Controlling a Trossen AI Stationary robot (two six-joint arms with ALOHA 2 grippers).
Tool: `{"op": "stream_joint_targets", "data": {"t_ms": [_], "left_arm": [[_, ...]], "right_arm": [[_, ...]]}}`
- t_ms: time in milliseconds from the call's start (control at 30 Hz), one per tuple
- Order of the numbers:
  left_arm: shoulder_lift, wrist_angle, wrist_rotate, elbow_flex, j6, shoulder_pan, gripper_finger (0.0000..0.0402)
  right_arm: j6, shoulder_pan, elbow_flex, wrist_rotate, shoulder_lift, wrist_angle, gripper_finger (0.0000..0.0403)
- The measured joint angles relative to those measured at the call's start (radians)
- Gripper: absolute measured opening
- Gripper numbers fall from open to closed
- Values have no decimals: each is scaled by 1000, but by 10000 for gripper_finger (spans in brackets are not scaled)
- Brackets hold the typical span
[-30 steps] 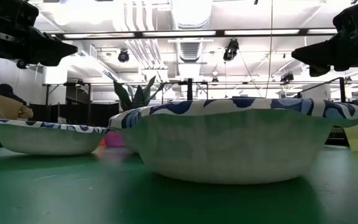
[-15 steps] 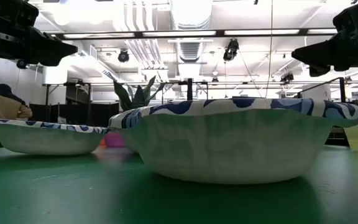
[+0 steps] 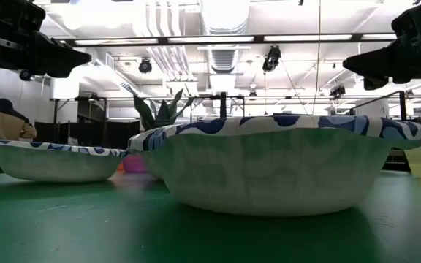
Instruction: Place and stack bowls onto a shelf
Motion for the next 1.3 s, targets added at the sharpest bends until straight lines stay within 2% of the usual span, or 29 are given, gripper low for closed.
{"op": "stream_joint_targets", "data": {"t_ms": [467,600,867,1000,1167,1300], "left_arm": [[0,0,0,0,0,0,0],[0,0,-1,0,71,0,0],[0,22,-1,0,105,0,0],[0,139,0,0,-36,0,0],[6,326,-1,0,-525,0,0],[9,406,-1,0,-580,0,0]], "right_arm": [[0,0,0,0,0,0,52],[17,0,0,0,0,1,52],[75,1,0,3,0,99,52],[87,1,0,3,0,202,52],[57,1,0,-1,12,300,52],[52,1,0,-2,34,407,52]]}}
